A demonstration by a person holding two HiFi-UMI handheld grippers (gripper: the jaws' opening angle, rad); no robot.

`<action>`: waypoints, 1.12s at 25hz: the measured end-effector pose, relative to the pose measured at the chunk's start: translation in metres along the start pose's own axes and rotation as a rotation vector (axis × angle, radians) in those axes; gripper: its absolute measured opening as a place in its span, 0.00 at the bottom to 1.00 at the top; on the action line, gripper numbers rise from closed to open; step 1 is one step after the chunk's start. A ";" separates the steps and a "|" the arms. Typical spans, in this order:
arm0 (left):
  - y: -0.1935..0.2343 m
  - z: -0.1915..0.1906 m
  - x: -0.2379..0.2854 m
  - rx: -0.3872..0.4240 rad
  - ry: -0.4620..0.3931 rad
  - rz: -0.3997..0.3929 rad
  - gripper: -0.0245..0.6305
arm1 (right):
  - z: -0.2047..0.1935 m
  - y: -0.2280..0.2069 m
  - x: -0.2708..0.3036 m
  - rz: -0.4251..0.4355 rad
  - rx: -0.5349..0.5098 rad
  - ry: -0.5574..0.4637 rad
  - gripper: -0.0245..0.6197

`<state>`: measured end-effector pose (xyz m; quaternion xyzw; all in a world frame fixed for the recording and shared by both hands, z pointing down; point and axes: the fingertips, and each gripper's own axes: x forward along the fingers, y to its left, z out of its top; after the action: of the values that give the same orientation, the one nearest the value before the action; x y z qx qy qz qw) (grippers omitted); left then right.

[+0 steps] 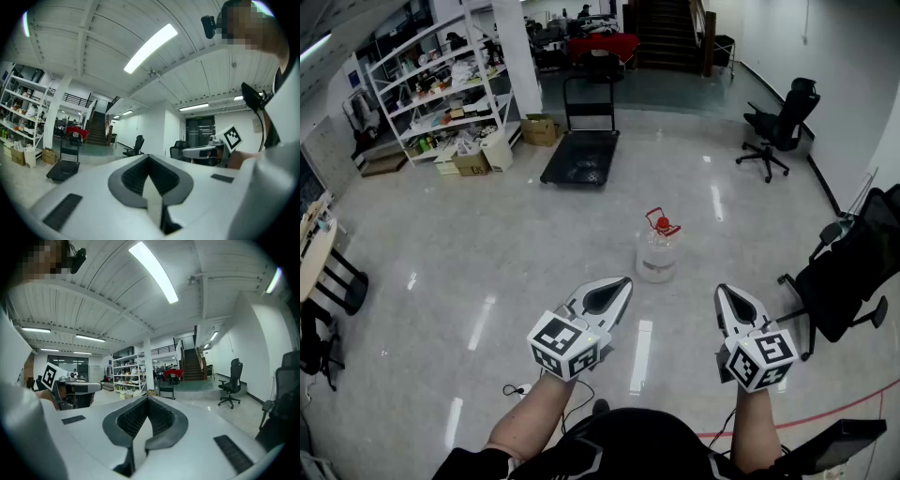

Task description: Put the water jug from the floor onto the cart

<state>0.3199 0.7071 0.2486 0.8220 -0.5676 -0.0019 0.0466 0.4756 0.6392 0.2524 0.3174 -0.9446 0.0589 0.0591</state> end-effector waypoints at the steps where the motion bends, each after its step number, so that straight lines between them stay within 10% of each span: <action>1: 0.002 0.000 -0.001 -0.003 0.001 0.001 0.03 | 0.000 0.002 0.001 0.001 -0.001 0.000 0.04; 28: 0.012 -0.009 -0.012 -0.024 0.018 -0.050 0.03 | 0.003 0.024 0.017 -0.010 -0.024 -0.004 0.04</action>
<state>0.3049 0.7149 0.2581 0.8354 -0.5462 -0.0025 0.0613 0.4470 0.6475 0.2504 0.3213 -0.9439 0.0468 0.0611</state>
